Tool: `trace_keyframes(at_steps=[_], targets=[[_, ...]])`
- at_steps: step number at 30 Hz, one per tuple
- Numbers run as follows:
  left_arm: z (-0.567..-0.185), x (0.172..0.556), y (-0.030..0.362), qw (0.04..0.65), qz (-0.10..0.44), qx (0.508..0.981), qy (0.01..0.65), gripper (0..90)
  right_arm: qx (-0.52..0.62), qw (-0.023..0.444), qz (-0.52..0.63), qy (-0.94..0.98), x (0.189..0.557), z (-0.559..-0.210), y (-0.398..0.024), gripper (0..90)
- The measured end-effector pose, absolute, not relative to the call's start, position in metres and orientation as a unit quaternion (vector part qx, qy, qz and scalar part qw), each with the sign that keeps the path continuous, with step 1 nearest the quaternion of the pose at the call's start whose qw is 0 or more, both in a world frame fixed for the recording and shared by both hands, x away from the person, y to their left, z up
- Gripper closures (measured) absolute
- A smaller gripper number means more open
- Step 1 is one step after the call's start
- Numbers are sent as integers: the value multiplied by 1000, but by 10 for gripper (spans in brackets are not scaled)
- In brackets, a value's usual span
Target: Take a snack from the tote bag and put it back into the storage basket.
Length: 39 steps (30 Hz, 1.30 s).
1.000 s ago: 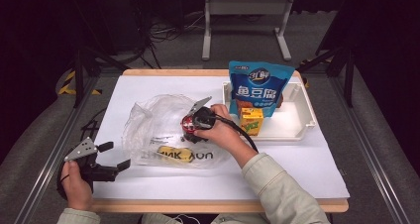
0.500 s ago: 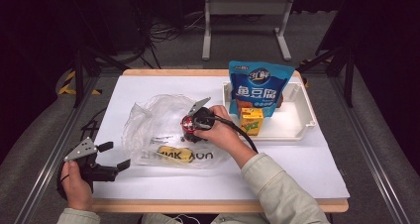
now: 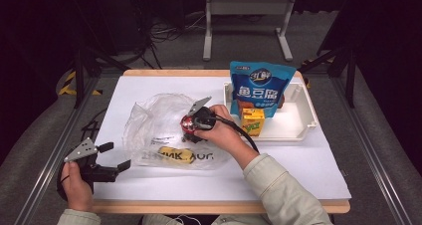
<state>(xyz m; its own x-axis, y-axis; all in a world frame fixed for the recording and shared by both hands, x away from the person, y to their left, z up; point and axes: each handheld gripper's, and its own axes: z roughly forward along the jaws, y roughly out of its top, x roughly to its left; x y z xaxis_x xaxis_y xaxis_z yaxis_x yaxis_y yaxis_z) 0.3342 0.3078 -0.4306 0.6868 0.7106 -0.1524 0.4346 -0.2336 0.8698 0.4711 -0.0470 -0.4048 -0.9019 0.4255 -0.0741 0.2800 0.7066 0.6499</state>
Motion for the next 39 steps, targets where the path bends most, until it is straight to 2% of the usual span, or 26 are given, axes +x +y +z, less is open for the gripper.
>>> trace_keyframes(at_steps=[14,18,39], targets=[[-430,334,308,496,139,773,370,9,178,109,352,912,462,-381,-44,253],[-430,334,308,496,139,773,370,9,179,94,366,908,459,-374,-43,253],[-430,333,309,497,139,772,371,9,155,97,368,912,440,-342,-47,253]])
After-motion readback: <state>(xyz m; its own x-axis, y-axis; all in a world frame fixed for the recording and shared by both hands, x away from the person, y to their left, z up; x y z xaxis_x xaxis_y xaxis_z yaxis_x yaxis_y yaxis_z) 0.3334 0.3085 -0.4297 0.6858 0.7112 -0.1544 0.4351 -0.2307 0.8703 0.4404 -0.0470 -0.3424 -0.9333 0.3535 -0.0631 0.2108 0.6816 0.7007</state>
